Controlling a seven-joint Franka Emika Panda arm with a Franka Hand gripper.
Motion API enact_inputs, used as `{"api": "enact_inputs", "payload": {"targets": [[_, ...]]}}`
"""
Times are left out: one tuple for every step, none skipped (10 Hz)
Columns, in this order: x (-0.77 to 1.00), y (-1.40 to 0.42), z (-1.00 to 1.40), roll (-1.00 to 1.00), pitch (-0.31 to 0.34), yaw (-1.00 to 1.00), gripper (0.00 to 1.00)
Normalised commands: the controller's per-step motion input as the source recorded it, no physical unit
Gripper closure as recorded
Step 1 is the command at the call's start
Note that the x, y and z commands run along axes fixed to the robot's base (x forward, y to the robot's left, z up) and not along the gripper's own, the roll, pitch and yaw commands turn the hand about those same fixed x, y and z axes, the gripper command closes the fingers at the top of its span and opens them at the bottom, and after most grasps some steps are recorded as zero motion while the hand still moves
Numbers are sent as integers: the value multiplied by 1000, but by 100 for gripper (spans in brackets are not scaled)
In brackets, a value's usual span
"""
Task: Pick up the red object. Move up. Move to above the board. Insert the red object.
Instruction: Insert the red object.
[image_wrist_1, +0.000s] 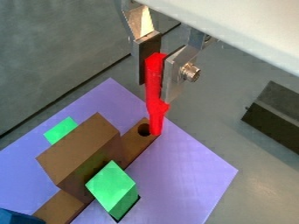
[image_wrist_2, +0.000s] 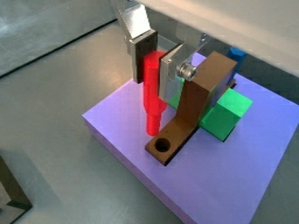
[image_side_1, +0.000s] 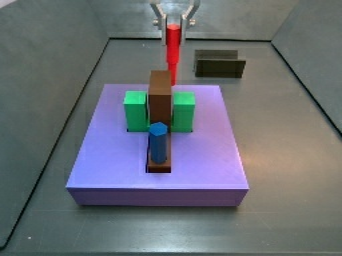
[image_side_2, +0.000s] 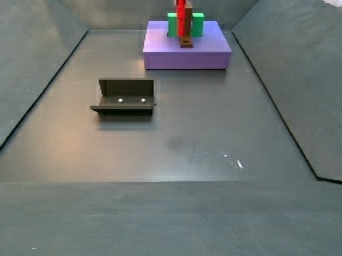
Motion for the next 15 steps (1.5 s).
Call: {"api": "enact_inputs", "payload": {"targets": [[-234,0,-37,-9,-56,-20,100],[-129,0,-109,-23,-54,-17,100],[-60,0,-134,-34,-64,0,100],[-31,0,-134,-51,-67,0,100],[0,0,-169,-77,-61,0,100],[0,0,-163,-64,-59,0,100],[0,0,-160,-91,-54,0,100],[0,0,-191,-71,-57,0,100],[0,0,-206,-54,-49,0,100],[0,0,-186,-47,-44,0,100],[-211,11,-31,-66,-43,-23,100],[-271,0,0,-71,-97,0,100],[-126,0,-26,-84,-94,0,100],[-91,0,-66,-81,-93,0,100],[-57,0,-94,-96,-93,0,100]]}}
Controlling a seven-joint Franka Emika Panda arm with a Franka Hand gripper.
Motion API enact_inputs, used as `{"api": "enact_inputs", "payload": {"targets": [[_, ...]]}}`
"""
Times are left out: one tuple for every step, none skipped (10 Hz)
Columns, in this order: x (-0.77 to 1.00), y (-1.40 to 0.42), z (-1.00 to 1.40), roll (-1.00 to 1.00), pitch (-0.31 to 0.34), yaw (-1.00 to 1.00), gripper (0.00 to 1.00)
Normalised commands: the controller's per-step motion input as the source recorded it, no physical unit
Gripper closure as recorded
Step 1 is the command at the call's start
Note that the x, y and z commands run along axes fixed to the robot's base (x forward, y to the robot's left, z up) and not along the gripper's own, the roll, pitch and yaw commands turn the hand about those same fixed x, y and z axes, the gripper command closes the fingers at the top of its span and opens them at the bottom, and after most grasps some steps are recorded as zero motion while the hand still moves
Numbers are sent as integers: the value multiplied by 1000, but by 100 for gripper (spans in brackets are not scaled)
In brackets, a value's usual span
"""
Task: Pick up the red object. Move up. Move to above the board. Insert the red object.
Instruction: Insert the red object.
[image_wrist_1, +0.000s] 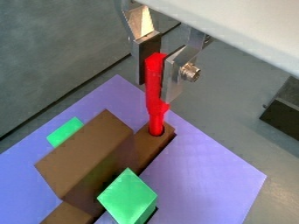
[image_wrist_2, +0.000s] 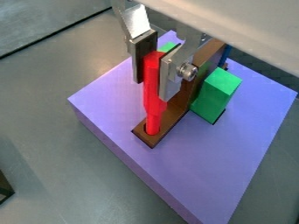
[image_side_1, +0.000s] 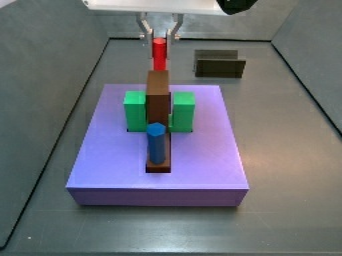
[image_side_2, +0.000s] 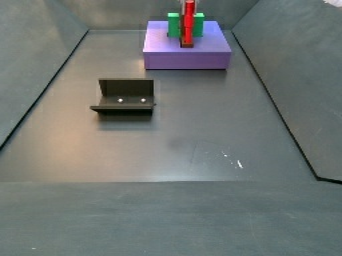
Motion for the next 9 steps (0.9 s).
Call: {"api": "enact_inputs", "payload": {"targets": [[-11,0,-114,-101,-90,0,100],[0,0,-257,-73,-69,0,100],[0,17,-349,-31,-71,0,100],[0,0,-377,-11,-70,0,100],[0,0,-371,0,-66,0,100],[0,0,-377,0,-67,-17,100],[0,0,-377,0,-83,-17,100],[-3,0,-386,-13,-99,-17,100],[0,0,-360,-37,-100,-6,100]]}}
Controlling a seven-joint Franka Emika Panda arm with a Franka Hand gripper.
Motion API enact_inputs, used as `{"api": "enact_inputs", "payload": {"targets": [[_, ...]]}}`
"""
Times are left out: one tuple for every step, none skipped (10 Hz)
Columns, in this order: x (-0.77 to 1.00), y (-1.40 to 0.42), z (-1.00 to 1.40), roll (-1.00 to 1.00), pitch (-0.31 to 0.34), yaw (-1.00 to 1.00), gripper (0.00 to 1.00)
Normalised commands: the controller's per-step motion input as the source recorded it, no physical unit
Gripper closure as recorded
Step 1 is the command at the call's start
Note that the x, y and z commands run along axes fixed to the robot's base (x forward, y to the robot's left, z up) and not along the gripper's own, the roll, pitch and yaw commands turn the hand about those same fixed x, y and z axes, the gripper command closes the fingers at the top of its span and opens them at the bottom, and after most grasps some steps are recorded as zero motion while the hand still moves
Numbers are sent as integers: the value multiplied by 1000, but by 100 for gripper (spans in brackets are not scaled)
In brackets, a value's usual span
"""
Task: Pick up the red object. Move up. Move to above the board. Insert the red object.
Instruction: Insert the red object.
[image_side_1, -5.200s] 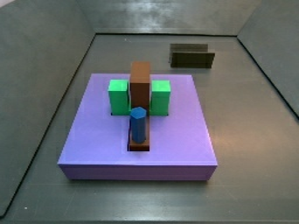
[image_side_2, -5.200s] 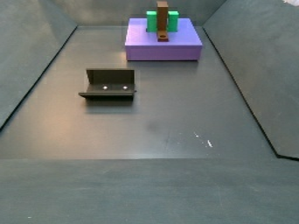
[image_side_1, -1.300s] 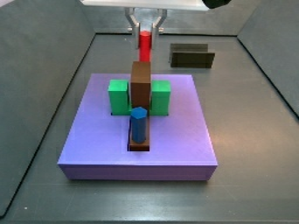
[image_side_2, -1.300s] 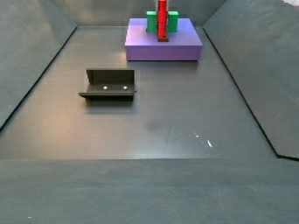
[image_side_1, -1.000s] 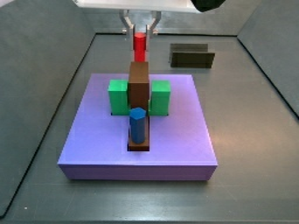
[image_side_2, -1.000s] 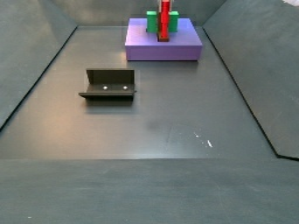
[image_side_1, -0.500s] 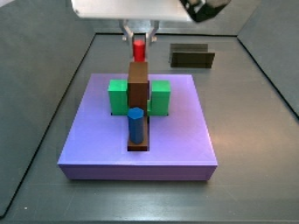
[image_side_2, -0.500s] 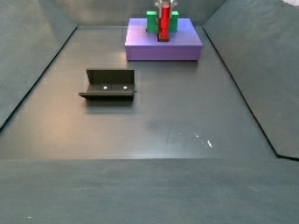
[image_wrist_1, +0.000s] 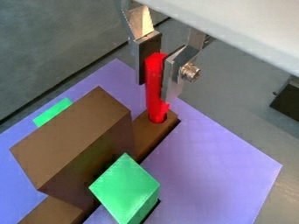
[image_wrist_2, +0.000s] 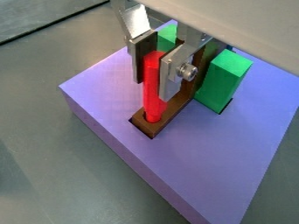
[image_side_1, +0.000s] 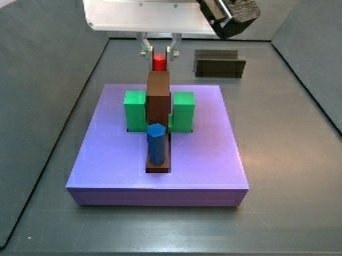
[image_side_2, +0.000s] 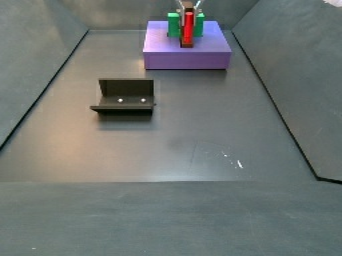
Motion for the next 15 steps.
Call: {"api": "enact_inputs", "payload": {"targets": [[0,0,-286,-40,-81,0,100],[0,3,-237,0,-47,-34,100],[0,0,-43,97,0,0,100],[0,-126,-9,230,0,0,100],[0,-111,-6,266,3,0,100],[0,-126,-100,194,0,0,100],[0,-17,-271,47,-21,0,100],[0,43,-354,0,0,-86,100],[0,151,-374,0,0,-151,100],[0,206,-300,0,0,-140,100],[0,257,-280,-19,0,-140,100],[0,277,-286,-40,0,-140,100],[0,137,-169,0,0,-46,100],[0,-23,0,127,24,0,100],[0,0,-51,97,0,0,100]]}}
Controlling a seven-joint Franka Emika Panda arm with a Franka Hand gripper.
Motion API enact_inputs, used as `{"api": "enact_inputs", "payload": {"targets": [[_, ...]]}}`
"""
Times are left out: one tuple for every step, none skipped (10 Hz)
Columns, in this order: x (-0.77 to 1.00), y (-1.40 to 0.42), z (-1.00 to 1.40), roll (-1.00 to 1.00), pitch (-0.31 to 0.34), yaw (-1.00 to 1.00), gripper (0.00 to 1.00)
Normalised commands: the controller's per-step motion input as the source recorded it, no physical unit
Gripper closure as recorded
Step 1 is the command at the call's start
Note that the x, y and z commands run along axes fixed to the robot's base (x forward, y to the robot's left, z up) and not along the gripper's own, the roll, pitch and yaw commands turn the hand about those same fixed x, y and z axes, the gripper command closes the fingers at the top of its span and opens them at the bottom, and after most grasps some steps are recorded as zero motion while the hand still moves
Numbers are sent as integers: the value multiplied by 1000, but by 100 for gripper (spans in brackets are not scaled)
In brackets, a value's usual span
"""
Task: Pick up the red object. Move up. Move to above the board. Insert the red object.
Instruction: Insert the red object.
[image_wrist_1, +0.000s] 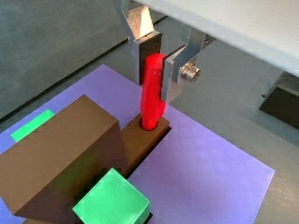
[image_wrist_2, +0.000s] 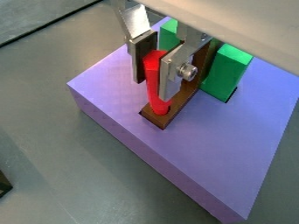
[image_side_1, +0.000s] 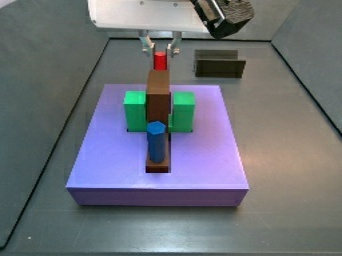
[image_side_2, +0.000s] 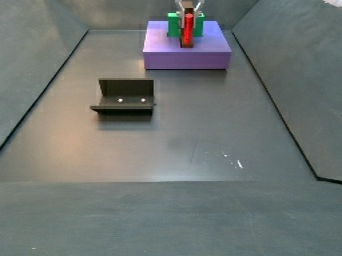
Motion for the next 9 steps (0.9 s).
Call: {"api": "enact_inputs", "payload": {"targets": [[0,-6,-17,63,0,0,100],[0,0,-9,20,0,0,100],[0,0,-14,11,0,0,100],[0,0,0,40,0,0,100],[0,0,0,24,0,0,100],[20,0,0,0,0,0,100],[0,-6,0,7,0,0,100],[0,-37,0,43,0,0,100],[0,0,0,46,0,0,100]]}}
